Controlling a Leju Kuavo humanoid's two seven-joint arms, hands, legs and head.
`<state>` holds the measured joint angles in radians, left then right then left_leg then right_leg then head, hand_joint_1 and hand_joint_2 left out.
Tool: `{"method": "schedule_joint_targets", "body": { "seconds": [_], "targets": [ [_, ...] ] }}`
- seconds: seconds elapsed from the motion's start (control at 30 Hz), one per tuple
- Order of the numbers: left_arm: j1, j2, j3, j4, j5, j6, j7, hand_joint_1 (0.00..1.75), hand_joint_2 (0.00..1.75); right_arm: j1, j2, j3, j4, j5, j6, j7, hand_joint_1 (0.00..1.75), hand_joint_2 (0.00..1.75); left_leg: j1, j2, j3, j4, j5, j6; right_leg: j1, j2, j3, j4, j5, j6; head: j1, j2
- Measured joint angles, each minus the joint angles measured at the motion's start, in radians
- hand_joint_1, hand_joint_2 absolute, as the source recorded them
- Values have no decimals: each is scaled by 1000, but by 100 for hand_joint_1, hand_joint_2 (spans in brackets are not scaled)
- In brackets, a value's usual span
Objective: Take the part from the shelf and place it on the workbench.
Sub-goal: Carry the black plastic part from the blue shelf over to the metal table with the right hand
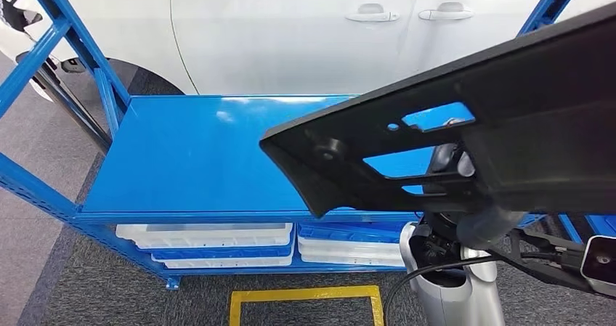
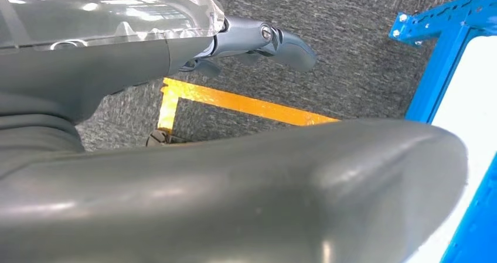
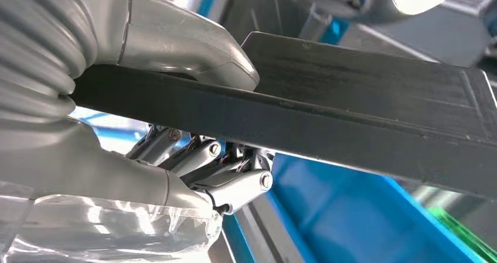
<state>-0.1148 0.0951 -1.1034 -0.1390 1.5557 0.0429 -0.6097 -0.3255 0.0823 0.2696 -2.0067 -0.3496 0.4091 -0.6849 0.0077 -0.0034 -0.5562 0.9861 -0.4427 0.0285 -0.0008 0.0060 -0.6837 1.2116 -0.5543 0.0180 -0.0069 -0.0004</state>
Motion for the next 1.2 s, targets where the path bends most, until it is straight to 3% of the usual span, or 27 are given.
{"method": "schedule_joint_targets", "body": {
  "seconds": [0.03, 0.07, 0.1, 0.17, 0.23, 0.37, 0.43, 0.5, 0.57, 0.6, 0.63, 0.7, 0.73, 0.77, 0.87, 0.9, 0.97, 1.03, 1.07, 1.1, 1.13, 1.2],
  "targets": [
    [0, 0, 0, 0, 0, 1, -1, 0, 0, 3, -3, 8, 0, -6, 6, 10, 175, 175, 0, 0, -1, 1, 0, 0, -4, 0, -28, 59, -20, 4, 0, 0],
    [0, 0, 1, 0, 0, 3, -2, 0, 0, 6, -6, 18, 1, -8, 10, 24, 175, 175, 0, 1, -2, 3, 1, 0, -7, -1, -41, 86, -22, 7, 0, 0],
    [0, 0, 1, 0, 0, 5, -3, 0, 0, 7, -8, 29, 2, -3, 9, 39, 175, 175, 1, 0, -2, 5, 1, -1, -10, -1, -34, 73, -5, 9, 0, 0],
    [0, 0, 1, 0, 0, 9, -2, 0, 0, 5, -15, 63, 14, 39, -17, 53, 175, 175, 2, -1, -3, 10, -1, -5, -15, -2, 32, -59, 61, 9, 0, 0],
    [-1, 1, 1, 0, 0, 10, 1, 0, 0, 2, -24, 115, 44, 93, -61, 33, 175, 175, 0, -2, -7, 17, -3, -14, -13, -1, 87, -173, 104, 4, 0, 0],
    [-1, 2, 1, 0, 0, 10, 3, 0, 0, -4, -42, 202, 93, 118, -107, -3, 175, 175, 0, -4, -17, 21, -2, -37, -9, -1, 87, -200, 120, -20, 0, 0],
    [-1, 2, 1, 0, 0, 11, 3, 0, 0, -8, -48, 224, 105, 116, -113, -5, 175, 175, 3, -4, -37, 71, -47, -46, -11, -5, 82, -209, 132, -36, 0, 0],
    [0, 3, 1, 0, 0, 14, 2, 0, 0, -10, -53, 241, 117, 114, -120, 4, 175, 175, 5, -2, -83, 195, -129, -52, -9, -7, 71, -210, 143, -44, 0, 0],
    [0, 4, 1, 0, 0, 18, 1, 0, 0, -10, -57, 263, 140, 120, -144, 19, 175, 175, 6, -2, -112, 294, -175, -56, -5, -8, 56, -210, 154, -45, 0, 0],
    [-1, 4, 1, 0, 0, 21, 0, 0, 0, -10, -59, 278, 160, 127, -161, 22, 175, 175, 6, -2, -101, 292, -171, -55, -4, -8, 48, -209, 161, -45, 0, 0],
    [-2, 4, 1, 0, 0, 22, -1, 0, 0, -10, -60, 295, 184, 135, -178, 22, 175, 175, 6, -2, -69, 249, -151, -53, -3, -7, 40, -209, 167, -44, 0, 0],
    [-8, 4, 1, 0, 0, 23, -2, 0, 0, -10, -60, 331, 241, 151, -203, 13, 175, 175, 4, -3, 25, 99, -104, -45, -1, -6, 27, -206, 181, -38, 0, 0],
    [-11, 4, 1, 0, 0, 23, -4, 0, 0, -9, -60, 348, 269, 158, -207, 8, 175, 175, 2, -3, 57, 41, -88, -41, 0, -6, 23, -205, 187, -32, 0, 0],
    [-12, 4, 1, 0, 0, 22, -7, 0, 0, -7, -60, 365, 296, 165, -208, 2, 175, 175, -2, -4, 73, 8, -79, -36, 1, -6, 21, -205, 194, -26, 0, 0],
    [-5, 3, 1, 0, 0, 16, -18, 0, 0, 9, -64, 399, 355, 181, -191, -4, 175, 175, -6, -4, 63, 0, -57, -19, -2, -6, 18, -211, 210, -7, 0, 0],
    [-3, 3, 1, 0, 0, 15, -22, 0, 0, 17, -66, 403, 365, 189, -181, -5, 175, 175, -5, -3, 57, -2, -46, -14, -4, -5, 12, -204, 197, -1, 0, 0],
    [0, 3, 1, 0, 0, 13, -27, 0, 0, 30, -69, 405, 380, 205, -163, -6, 175, 175, -1, 1, 38, -6, -23, -4, -7, -4, -13, -141, 118, 8, 0, 0],
    [2, 3, 1, 0, 0, 13, -28, 0, 0, 42, -72, 405, 389, 216, -153, -7, 175, 175, -3, 3, 11, -4, -3, 1, -8, -5, -45, -11, 12, 15, 0, 0],
    [4, 3, 1, 0, 0, 14, -28, 0, 0, 51, -74, 404, 392, 219, -148, -8, 175, 175, -3, 4, -4, -2, 6, 2, -9, -5, -55, 50, -18, 17, 0, 0],
    [7, 3, 1, 0, 0, 14, -27, 0, 0, 60, -76, 402, 393, 222, -143, -8, 175, 175, -4, 4, -20, 1, 15, 1, -9, -5, -52, 90, -27, 18, 0, 0],
    [9, 3, 1, 0, 0, 15, -26, 0, 0, 68, -78, 398, 393, 224, -138, -8, 175, 175, -4, 5, -34, 5, 22, 0, -9, -5, -33, 93, -14, 17, 0, 0],
    [11, 2, 1, 0, 0, 18, -23, 0, 0, 77, -80, 389, 391, 228, -132, -9, 175, 175, -4, 5, -59, 15, 34, -4, -9, -5, 55, -2, 33, 11, 0, 0]
  ]
}}
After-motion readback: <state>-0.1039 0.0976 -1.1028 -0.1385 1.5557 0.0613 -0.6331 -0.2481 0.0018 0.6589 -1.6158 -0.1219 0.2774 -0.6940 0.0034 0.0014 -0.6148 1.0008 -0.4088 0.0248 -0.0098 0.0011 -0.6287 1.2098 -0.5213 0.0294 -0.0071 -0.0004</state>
